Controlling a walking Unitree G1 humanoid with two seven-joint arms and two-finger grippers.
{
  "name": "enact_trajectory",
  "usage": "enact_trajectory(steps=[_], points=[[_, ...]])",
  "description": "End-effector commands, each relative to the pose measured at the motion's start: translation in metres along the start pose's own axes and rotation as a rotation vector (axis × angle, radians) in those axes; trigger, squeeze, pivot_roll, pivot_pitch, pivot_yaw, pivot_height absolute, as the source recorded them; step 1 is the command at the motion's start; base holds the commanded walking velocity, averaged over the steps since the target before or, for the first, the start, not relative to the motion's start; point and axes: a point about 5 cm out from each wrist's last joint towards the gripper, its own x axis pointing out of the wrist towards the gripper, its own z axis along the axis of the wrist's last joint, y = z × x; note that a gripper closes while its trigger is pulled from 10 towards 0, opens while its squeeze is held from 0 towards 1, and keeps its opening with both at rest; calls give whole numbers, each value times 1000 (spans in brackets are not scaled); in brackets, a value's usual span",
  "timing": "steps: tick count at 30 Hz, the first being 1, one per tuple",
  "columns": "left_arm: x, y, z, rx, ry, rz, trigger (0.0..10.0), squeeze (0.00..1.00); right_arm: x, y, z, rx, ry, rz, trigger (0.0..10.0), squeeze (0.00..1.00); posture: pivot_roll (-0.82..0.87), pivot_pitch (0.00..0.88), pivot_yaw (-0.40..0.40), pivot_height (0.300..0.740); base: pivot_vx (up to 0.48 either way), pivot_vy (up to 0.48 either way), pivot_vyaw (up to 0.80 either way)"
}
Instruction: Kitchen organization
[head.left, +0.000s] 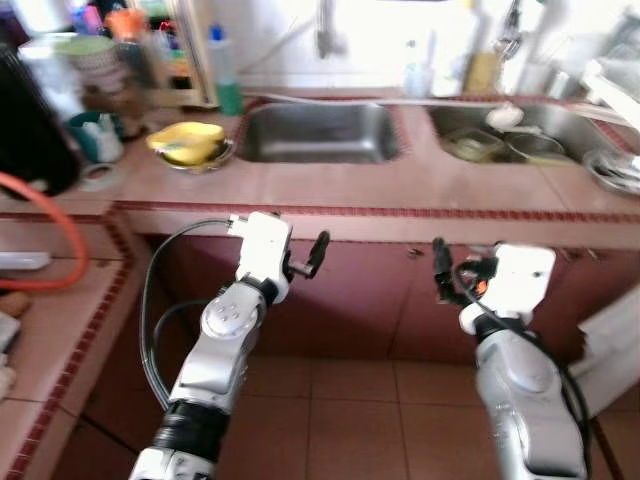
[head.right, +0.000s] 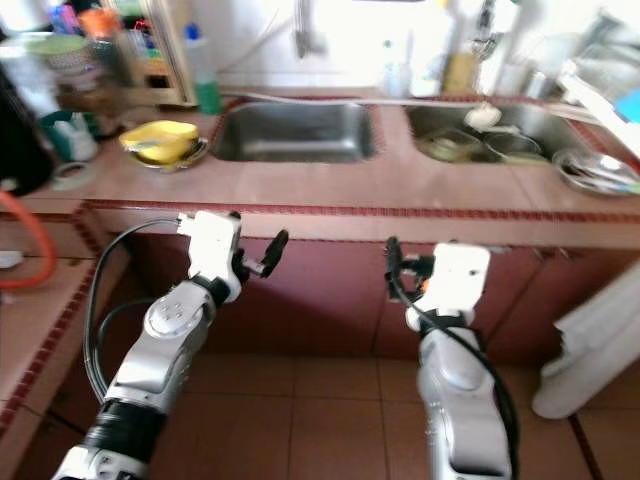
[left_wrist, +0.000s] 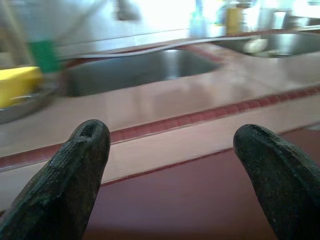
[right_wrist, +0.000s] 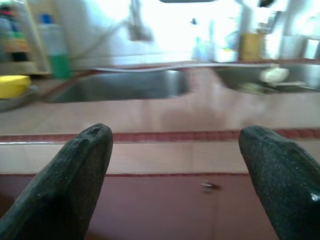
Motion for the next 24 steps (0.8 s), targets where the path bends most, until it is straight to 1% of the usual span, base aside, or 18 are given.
enact_trajectory(steps=[1,4,5,7,8,9,10,11,13,15,20,24], points=[[4,-9,3,11,-6,-26,10000,0,0,-10,2,-16,-2,-40,10000,0,56,0,31,740,0,0,0],[4,-9,5,25,-10,-26,10000,0,0,-10,3,-15,-6,-45,10000,0,58,0,32,740,0,0,0],[5,-9,8,-1,-25,-25,10000,0,1,-11,3,-18,-9,-51,10000,0,58,0,34,740,0,0,0],[6,-10,12,-3,-35,-22,10000,0,1,-12,3,-20,-10,-59,10000,0,60,0,34,740,0,0,0],[7,-11,14,16,-48,-10,10000,0,2,-13,4,-21,-11,-63,10000,0,61,0,33,740,0,0,0],[7,-11,14,16,-48,-10,10000,0,2,-13,4,-21,-11,-63,10000,0,61,0,33,740,0,0,0],[8,-10,19,-10,-81,2,10000,0,2,-13,5,-21,-14,-66,10000,0,60,0,32,740,0,0,0],[9,-11,20,-15,-80,-3,10000,0,2,-13,5,-21,-15,-67,10000,0,60,0,31,740,0,0,0],[11,-13,23,0,-78,-24,10000,0,4,-13,6,-25,-22,-68,10000,0,60,0,29,740,0,0,0],[11,-17,25,-47,-87,-61,10000,0,5,-13,9,-38,-32,-67,10000,0,58,0,28,740,0,0,0],[11,-19,28,-47,-99,-61,10000,0,6,-13,11,-45,-41,-63,10000,0,56,0,28,740,451,0,0],[10,-18,26,-48,-88,-67,10000,0,6,-11,10,-43,-38,-65,10000,0,57,0,29,740,480,0,0]])
